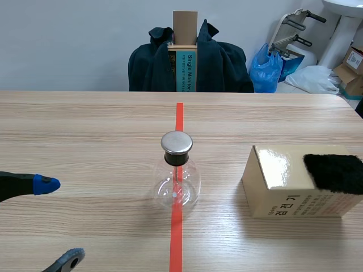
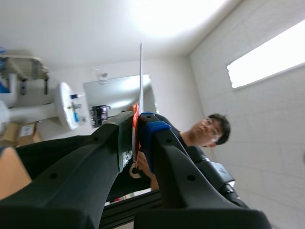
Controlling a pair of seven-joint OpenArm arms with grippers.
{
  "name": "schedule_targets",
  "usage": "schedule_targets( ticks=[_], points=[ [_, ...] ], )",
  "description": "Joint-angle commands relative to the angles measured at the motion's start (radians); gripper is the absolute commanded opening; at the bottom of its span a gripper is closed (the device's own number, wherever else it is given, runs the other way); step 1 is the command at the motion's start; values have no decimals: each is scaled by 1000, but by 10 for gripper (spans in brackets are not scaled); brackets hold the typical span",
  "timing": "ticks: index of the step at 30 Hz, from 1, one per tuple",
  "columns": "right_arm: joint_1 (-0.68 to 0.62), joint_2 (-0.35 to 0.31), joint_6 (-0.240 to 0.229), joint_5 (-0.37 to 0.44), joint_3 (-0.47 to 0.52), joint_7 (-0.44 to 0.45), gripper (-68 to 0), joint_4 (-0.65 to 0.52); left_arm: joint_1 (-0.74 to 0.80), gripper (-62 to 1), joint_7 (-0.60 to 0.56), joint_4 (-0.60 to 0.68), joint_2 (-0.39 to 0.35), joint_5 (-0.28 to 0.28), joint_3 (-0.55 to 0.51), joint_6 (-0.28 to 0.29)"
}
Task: Do the electroscope experiment.
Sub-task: 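Rub the plate on the fur, then bring the plate to the electroscope and point at the metal foil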
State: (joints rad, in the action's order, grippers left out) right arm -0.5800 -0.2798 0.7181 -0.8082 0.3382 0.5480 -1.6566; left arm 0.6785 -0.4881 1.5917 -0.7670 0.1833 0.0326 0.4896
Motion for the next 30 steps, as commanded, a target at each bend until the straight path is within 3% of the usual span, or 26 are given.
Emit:
schedule_targets(
  ticks=[1, 6, 10, 19, 30],
  points=[
    [-2, -16, 8, 24, 19, -4, -669, -32, -34, 14, 10, -9, 15, 10, 13, -1],
    [-2, -16, 8, 77, 43, -4, -669, -116, -146, -357, 113, -85, 62, 10, 42, 3],
    [-2, -16, 8, 109, 55, -4, -669, -166, -250, -583, 124, -176, 85, 10, 94, 11],
    [-12, -8, 8, 187, 58, -14, -669, -267, -527, -582, 76, -439, 164, 9, 265, 34],
    [-14, -8, 8, 161, 16, -19, -669, -284, -763, -579, 27, -663, 286, -51, 452, 37]
  ],
)
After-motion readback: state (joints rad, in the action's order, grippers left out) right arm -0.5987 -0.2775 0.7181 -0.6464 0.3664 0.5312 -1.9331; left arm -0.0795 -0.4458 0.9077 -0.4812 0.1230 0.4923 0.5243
